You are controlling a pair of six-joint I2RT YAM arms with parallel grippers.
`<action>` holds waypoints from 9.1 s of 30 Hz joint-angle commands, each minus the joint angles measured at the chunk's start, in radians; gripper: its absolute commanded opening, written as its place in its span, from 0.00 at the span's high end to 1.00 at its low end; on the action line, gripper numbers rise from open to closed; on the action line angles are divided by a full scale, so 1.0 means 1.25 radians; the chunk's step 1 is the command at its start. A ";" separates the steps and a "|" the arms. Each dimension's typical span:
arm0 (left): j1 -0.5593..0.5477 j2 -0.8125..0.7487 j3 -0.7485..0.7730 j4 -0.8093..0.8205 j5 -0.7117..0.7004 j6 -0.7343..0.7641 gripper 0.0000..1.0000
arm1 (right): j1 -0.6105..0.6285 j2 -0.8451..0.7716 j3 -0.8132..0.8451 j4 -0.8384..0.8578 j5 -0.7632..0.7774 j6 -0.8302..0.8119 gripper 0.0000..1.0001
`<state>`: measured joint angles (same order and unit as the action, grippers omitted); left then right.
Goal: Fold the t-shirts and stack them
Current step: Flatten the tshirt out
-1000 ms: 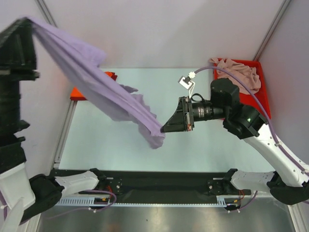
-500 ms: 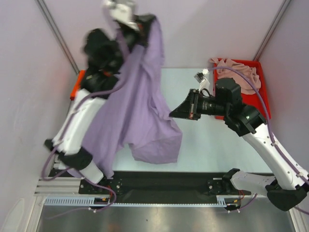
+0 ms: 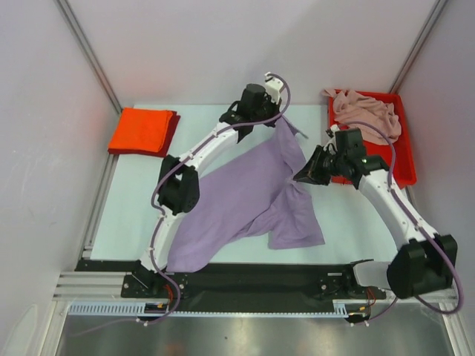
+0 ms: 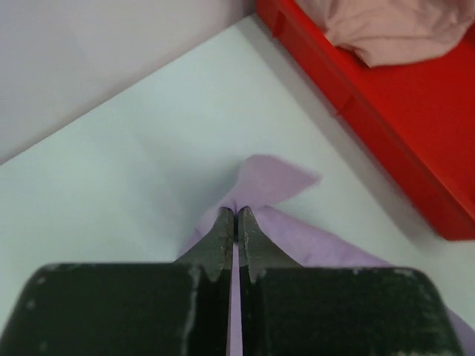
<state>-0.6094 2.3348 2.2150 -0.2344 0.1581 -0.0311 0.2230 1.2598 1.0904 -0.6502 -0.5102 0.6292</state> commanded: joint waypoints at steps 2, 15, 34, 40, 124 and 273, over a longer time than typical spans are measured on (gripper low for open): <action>0.047 -0.027 0.141 0.105 -0.056 -0.061 1.00 | -0.034 0.115 0.106 0.016 0.067 -0.120 1.00; 0.137 -0.200 0.096 -0.190 -0.119 -0.120 0.00 | -0.081 0.317 0.296 -0.069 0.217 -0.204 0.55; 0.073 -0.895 -0.929 -0.454 -0.264 -0.454 0.86 | 0.149 0.104 0.063 -0.172 0.310 -0.235 0.38; 0.075 -0.799 -0.978 -0.468 -0.303 -0.524 0.96 | 0.170 0.076 0.019 -0.168 0.315 -0.219 0.39; 0.535 -0.741 -1.174 -0.390 -0.263 -0.704 0.54 | 0.126 0.054 -0.035 -0.152 0.224 -0.257 0.37; 0.438 -0.527 -0.615 -0.064 -0.510 -0.257 1.00 | -0.118 0.317 0.360 0.428 0.257 -0.117 1.00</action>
<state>-0.0818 1.6272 1.3399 -0.3794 -0.5182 -0.2687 0.1009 1.6382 1.5089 -0.3340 -0.1677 0.5091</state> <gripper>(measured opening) 0.011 0.010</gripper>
